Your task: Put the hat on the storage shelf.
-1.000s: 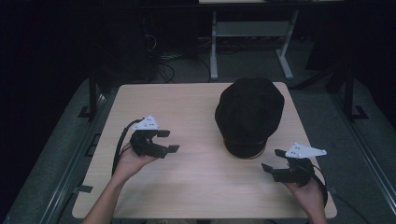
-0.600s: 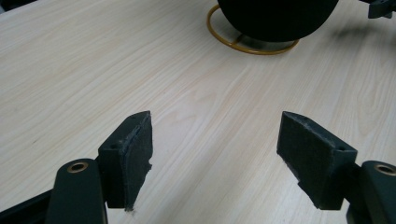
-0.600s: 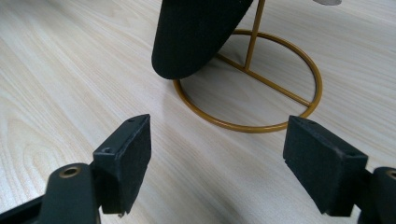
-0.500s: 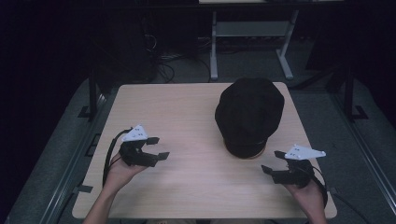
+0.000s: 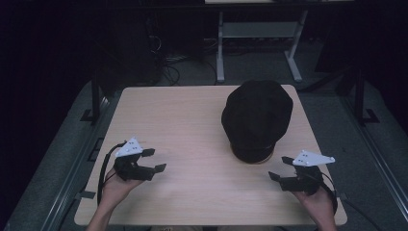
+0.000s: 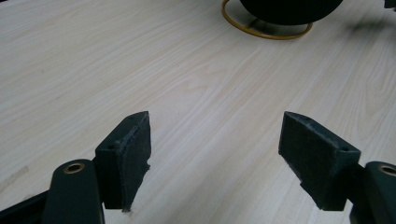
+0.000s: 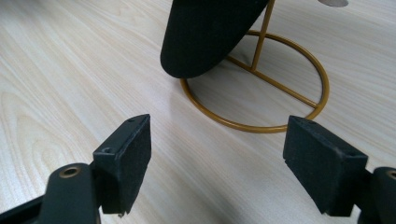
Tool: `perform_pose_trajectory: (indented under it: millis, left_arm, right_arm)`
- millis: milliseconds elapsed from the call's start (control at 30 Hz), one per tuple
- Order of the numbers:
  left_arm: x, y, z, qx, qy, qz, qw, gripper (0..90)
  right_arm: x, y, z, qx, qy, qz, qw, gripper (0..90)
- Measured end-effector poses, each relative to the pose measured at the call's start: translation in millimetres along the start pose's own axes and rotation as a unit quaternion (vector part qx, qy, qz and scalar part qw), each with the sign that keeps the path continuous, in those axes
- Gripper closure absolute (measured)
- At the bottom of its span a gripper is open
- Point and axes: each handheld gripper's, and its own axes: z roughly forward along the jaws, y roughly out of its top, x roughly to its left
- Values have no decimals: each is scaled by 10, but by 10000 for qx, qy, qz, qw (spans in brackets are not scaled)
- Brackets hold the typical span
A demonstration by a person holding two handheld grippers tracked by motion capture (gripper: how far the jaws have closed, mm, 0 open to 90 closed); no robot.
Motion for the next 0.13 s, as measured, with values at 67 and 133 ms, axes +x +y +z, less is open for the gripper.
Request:
perform_pose_trajectory:
  millis: [67,133]
  left_arm:
    - [-3,-62,-11,-95,24,-72,9999,248]
    - [-7,-90,-18,-121,20,-137,9998,243]
  right_arm:
    - [16,-6,-3,16,15,-2,10000,230]
    - [23,-8,-6,5,45,-8,10000,230]
